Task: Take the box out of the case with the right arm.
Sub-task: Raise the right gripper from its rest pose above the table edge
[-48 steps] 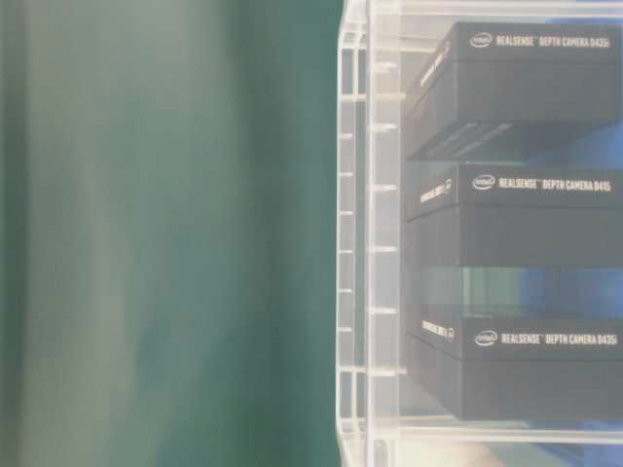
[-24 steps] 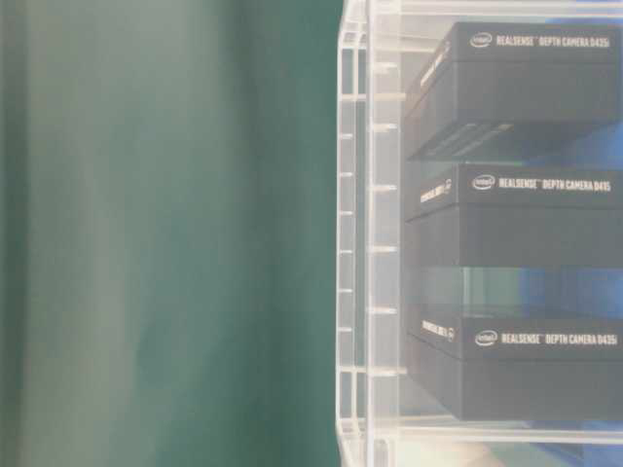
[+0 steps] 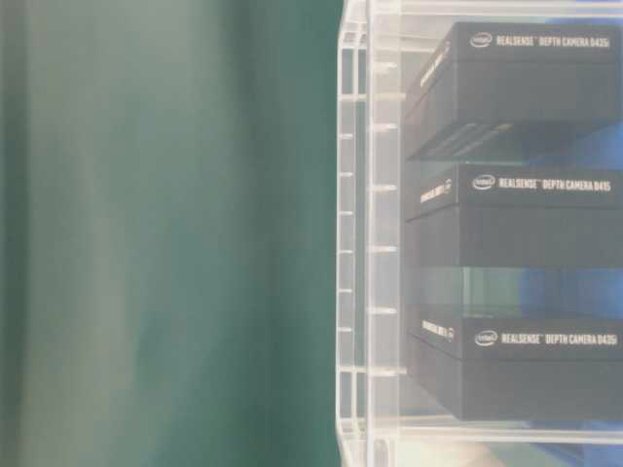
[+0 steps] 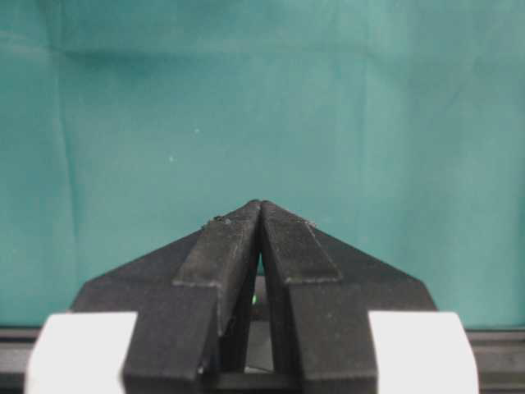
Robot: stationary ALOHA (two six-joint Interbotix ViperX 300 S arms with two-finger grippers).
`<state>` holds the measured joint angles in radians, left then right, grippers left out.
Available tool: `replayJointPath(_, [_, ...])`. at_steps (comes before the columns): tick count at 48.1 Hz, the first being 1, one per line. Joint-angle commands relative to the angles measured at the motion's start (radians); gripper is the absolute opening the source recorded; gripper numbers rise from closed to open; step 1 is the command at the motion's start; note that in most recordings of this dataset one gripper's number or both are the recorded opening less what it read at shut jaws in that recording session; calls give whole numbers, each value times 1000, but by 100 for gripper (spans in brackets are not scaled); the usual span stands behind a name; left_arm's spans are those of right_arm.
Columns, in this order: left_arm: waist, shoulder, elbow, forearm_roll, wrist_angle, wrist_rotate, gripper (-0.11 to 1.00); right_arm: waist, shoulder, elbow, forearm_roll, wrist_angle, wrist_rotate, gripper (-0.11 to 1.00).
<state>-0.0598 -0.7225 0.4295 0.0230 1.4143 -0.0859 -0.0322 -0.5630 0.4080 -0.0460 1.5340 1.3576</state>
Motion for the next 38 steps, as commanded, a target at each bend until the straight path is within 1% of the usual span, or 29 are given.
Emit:
replayJointPath(1, [-3,0,-26,3,-2,-2,0,-48,5,-26,-8,-2,-15,0])
replayJointPath(10, [-3,0,-26,3,0,0,0,-202,20,-25,-8,-17,-126,0])
replayJointPath(16, [-3,0,-26,2,2,0,0,-264,43,-26,-8,-43,-183,0])
replayJointPath(21, [-3,0,-26,3,2,0,0,-301,57,-28,-9,-58,-222,0])
replayJointPath(27, [-3,0,-26,3,2,-2,0,-322,63,-26,-9,-77,-233,0])
replayJointPath(38, [-3,0,-26,2,2,-2,0,-324,63,-15,-8,-83,-225,0])
